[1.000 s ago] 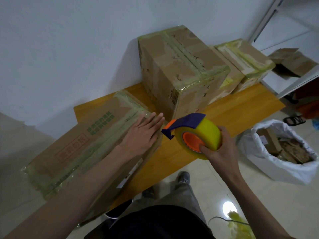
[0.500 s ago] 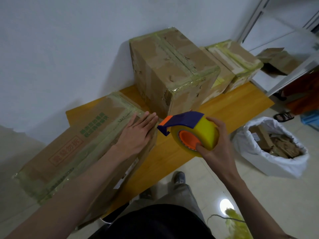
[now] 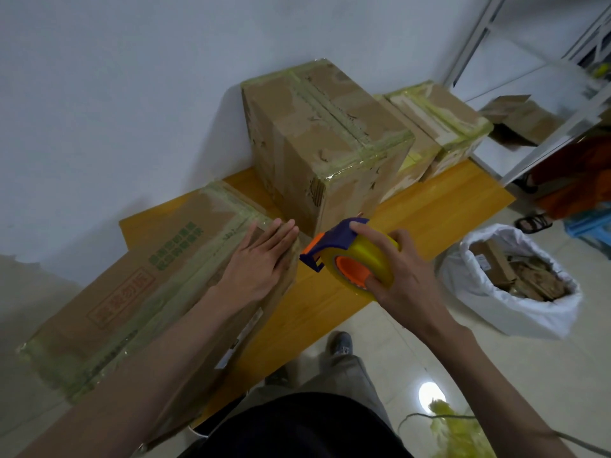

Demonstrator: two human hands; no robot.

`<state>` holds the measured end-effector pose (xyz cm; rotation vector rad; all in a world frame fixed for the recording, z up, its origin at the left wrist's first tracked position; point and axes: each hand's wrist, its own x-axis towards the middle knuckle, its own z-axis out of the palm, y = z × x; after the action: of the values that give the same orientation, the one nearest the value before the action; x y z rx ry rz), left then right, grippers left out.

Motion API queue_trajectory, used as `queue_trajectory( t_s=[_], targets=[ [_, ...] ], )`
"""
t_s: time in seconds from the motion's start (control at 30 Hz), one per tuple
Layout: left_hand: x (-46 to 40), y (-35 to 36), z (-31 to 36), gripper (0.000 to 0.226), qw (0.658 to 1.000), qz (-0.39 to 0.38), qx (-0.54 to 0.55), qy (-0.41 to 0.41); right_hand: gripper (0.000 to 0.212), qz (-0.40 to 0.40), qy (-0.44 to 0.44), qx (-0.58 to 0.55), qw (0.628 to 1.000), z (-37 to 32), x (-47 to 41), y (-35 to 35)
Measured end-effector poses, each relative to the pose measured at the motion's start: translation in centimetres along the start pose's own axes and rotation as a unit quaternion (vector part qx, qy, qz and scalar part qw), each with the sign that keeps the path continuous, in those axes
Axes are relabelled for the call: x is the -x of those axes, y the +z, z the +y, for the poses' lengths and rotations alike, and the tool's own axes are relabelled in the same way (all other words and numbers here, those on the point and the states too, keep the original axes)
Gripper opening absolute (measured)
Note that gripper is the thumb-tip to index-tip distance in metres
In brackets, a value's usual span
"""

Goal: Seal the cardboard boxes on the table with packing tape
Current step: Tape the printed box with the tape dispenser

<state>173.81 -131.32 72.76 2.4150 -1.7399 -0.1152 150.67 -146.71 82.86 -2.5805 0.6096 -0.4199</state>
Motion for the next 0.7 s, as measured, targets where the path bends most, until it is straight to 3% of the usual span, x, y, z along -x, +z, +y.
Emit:
queue_trajectory(
  t_s=[0.1,0.27,0.43,0.53,0.7],
  targets=[
    [0.0,0.0,0.0,0.066,1.000,0.007,0.014,-0.001,0.055,0.004,-0.012,0.030,0.999,-0.7,-0.6,0.5],
    [0.1,0.0,0.0,0.064,0.999,0.024,0.021,0.012,0.075,-0.003,-0.041,0.099,0.994,-0.9,-1.0,1.8],
    [0.0,0.1,-0.4,0.060,1.000,0.014,0.000,0.011,0.075,-0.057,-0.069,0.151,0.984,-0.2,-0.9,2.9],
    [-0.2,0.4,-0.2,0.058,1.000,0.014,-0.019,-0.003,0.066,-0.078,0.003,0.101,0.992,1.6,0.4,3.5],
    [-0.1,0.5,0.1,0.061,1.000,0.017,0.007,-0.010,0.062,-0.006,0.069,0.041,0.997,1.7,-0.1,3.3]
  ],
)
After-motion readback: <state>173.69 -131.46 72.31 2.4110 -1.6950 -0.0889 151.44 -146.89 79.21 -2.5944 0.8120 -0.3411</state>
